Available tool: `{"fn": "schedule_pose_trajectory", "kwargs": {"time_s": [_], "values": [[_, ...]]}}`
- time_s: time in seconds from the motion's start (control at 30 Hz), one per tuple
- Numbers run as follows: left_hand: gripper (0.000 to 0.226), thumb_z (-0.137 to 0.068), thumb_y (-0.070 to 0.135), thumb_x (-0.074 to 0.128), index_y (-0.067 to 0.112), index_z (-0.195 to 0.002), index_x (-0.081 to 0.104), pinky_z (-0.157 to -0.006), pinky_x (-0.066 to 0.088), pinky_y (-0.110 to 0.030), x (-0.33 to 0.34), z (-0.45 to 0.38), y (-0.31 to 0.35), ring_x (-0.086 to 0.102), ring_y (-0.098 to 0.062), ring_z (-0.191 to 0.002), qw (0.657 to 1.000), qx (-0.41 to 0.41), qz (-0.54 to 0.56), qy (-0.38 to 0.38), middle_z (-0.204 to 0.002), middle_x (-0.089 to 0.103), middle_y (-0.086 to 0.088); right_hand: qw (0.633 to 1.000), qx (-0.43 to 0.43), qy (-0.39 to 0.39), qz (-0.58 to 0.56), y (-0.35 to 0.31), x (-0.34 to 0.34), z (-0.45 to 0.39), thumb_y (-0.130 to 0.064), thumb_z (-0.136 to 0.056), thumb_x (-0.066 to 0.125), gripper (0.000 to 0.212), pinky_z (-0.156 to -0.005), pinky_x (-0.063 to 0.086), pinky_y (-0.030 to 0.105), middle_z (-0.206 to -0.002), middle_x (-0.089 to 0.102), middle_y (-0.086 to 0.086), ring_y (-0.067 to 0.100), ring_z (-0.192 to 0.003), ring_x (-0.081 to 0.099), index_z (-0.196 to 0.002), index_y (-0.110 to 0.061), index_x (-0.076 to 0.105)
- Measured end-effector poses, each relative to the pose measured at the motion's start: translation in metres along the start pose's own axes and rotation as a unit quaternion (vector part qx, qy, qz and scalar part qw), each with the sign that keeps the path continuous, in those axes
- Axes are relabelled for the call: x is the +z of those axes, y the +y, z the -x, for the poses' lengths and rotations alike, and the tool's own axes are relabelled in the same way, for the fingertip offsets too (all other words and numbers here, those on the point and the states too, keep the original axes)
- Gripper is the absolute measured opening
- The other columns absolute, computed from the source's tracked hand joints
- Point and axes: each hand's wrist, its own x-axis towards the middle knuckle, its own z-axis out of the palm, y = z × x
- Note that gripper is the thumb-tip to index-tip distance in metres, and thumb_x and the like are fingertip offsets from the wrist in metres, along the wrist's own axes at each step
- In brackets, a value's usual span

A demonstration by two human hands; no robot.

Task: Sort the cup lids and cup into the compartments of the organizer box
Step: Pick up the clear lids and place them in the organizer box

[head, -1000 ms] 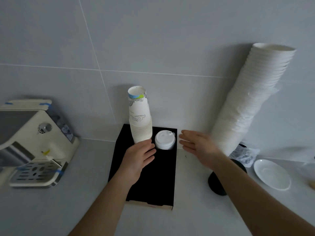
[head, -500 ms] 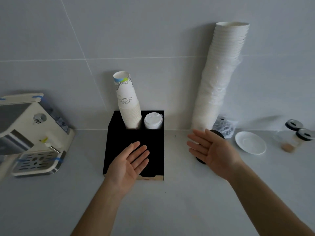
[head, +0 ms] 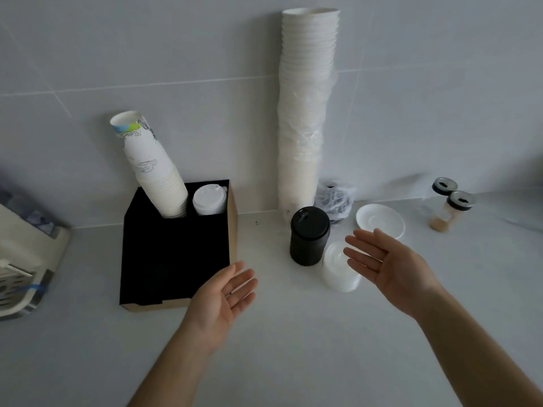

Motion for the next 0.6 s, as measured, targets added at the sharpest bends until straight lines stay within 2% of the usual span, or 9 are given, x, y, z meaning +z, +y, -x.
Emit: {"fn": "schedule_pose_trajectory", "kwargs": {"time_s": [0.23, 0.33, 0.43, 0.47, 0.53, 0.57, 0.6], "values": [[0.025, -0.093, 0.023, 0.056, 0.01, -0.113, 0.066, -0.083, 0.053, -0.038, 0.037, -0.021, -0.026, 0.069, -0.027, -0.102, 0.996, -0.03, -0.084, 0.002, -0.11, 0.072, -0.012, 1.0, -0.007, 0.012, 0.024, -0.002, -0.044, -0.035, -0.026, -0.097, 0.054, 0.028, -0.094, 0.052, 0.043, -0.113, 0.076, 0.012, 0.028, -0.104, 0.072, -0.112, -0.007, 0.069], [0.025, -0.093, 0.023, 0.058, 0.01, -0.112, 0.066, -0.085, 0.053, -0.038, 0.053, -0.035, -0.038, 0.069, -0.027, -0.101, 0.99, -0.05, -0.129, 0.007, -0.111, 0.071, -0.013, 0.996, -0.032, 0.027, 0.085, -0.003, -0.057, -0.053, -0.023, -0.096, 0.059, 0.02, -0.101, 0.05, 0.045, -0.113, 0.075, 0.011, 0.026, -0.107, 0.07, -0.107, -0.011, 0.072], [0.028, -0.092, 0.026, 0.059, 0.011, -0.115, 0.064, -0.086, 0.053, -0.036, 0.07, -0.053, -0.051, 0.067, -0.024, -0.103, 0.982, -0.067, -0.176, 0.01, -0.113, 0.07, -0.011, 0.98, -0.046, 0.058, 0.187, 0.002, -0.066, -0.072, -0.025, -0.092, 0.066, 0.012, -0.101, 0.051, 0.043, -0.113, 0.073, 0.005, 0.022, -0.107, 0.067, -0.101, -0.022, 0.073], [0.03, -0.092, 0.027, 0.06, 0.011, -0.117, 0.062, -0.087, 0.052, -0.036, 0.075, -0.06, -0.057, 0.066, -0.023, -0.105, 0.978, -0.072, -0.195, 0.007, -0.114, 0.068, -0.009, 0.973, -0.042, 0.064, 0.217, 0.006, -0.069, -0.077, -0.027, -0.09, 0.068, 0.013, -0.099, 0.052, 0.042, -0.114, 0.073, 0.004, 0.02, -0.105, 0.066, -0.103, -0.026, 0.073], [0.034, -0.093, 0.028, 0.058, 0.012, -0.122, 0.058, -0.091, 0.05, -0.036, 0.087, -0.071, -0.068, 0.062, -0.021, -0.109, 0.97, -0.082, -0.229, -0.005, -0.118, 0.064, -0.006, 0.96, -0.025, 0.066, 0.271, 0.014, -0.071, -0.086, -0.031, -0.089, 0.069, 0.026, -0.084, 0.054, 0.032, -0.117, 0.07, 0.001, 0.018, -0.103, 0.063, -0.115, -0.026, 0.07], [0.034, -0.093, 0.029, 0.058, 0.014, -0.124, 0.055, -0.094, 0.049, -0.036, 0.095, -0.077, -0.075, 0.06, -0.021, -0.111, 0.965, -0.087, -0.247, -0.011, -0.12, 0.062, -0.005, 0.953, -0.016, 0.065, 0.294, 0.018, -0.073, -0.091, -0.033, -0.089, 0.069, 0.035, -0.078, 0.052, 0.029, -0.118, 0.067, 0.0, 0.018, -0.108, 0.062, -0.123, -0.025, 0.067], [0.034, -0.094, 0.029, 0.057, 0.018, -0.126, 0.053, -0.095, 0.047, -0.036, 0.101, -0.083, -0.082, 0.058, -0.021, -0.112, 0.959, -0.089, -0.268, -0.017, -0.121, 0.059, -0.004, 0.948, -0.01, 0.06, 0.311, 0.022, -0.074, -0.096, -0.034, -0.088, 0.07, 0.041, -0.079, 0.051, 0.028, -0.119, 0.064, -0.002, 0.018, -0.114, 0.06, -0.128, -0.024, 0.064]]}}
